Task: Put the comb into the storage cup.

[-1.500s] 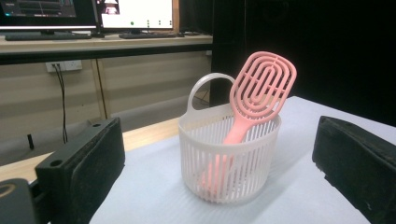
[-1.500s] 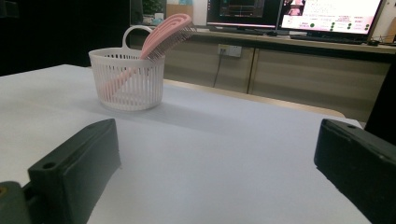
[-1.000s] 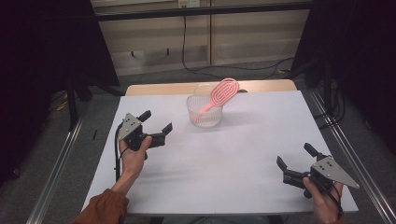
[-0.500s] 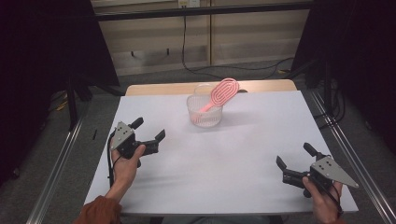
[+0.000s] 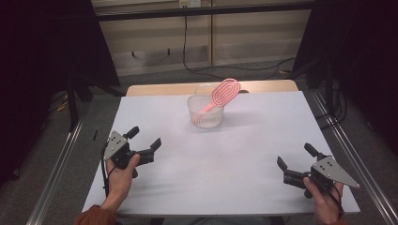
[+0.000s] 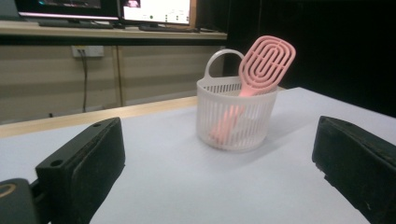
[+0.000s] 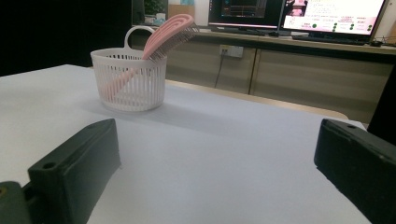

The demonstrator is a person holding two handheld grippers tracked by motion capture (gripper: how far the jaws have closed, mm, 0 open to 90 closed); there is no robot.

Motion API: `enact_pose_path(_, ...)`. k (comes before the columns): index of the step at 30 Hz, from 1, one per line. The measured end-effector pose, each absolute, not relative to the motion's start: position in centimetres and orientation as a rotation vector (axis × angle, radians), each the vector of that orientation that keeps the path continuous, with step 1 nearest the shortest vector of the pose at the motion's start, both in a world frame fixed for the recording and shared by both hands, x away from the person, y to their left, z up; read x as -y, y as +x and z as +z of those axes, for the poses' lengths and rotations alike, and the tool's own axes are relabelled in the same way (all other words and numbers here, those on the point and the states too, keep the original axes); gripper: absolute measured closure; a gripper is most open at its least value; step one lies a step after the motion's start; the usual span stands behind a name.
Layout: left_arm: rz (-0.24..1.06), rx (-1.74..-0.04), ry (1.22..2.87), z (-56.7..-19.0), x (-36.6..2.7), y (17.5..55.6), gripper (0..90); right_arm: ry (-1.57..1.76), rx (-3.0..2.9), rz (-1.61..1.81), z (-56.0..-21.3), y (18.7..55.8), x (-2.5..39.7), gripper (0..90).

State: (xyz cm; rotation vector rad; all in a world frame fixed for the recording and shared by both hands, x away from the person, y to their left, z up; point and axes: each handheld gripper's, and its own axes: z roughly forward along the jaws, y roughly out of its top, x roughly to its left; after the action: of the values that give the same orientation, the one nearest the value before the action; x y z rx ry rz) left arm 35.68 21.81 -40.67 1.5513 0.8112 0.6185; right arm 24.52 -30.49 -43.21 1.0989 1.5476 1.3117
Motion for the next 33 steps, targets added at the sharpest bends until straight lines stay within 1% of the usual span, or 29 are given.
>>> enact_pose_path(2,0.617,-0.825,1.536,-40.8,-22.1,35.4,2.6,1.097,-1.548,1.315,-43.2,24.5,30.5,0.0)
enact_pose_path(7,0.671,-0.874,1.545,-41.0,-22.9,34.6,2.7,1.101,-1.549,1.314,-43.2,24.6,30.5,0.0)
enact_pose_path(15,0.690,-0.844,1.583,-41.4,-23.5,33.5,2.8,1.102,-1.544,1.310,-43.2,24.6,30.5,0.0)
enact_pose_path(22,0.686,-0.884,1.561,-41.7,-23.8,32.3,2.8,1.101,-1.545,1.309,-43.2,24.5,30.6,0.0)
enact_pose_path(28,0.714,-0.909,1.557,-41.9,-24.6,31.4,2.7,1.102,-1.542,1.312,-43.1,24.4,30.5,0.0)
enact_pose_path(33,0.730,-0.929,1.512,-41.9,-25.5,31.1,2.6,1.103,-1.543,1.308,-43.2,24.5,30.5,0.0)
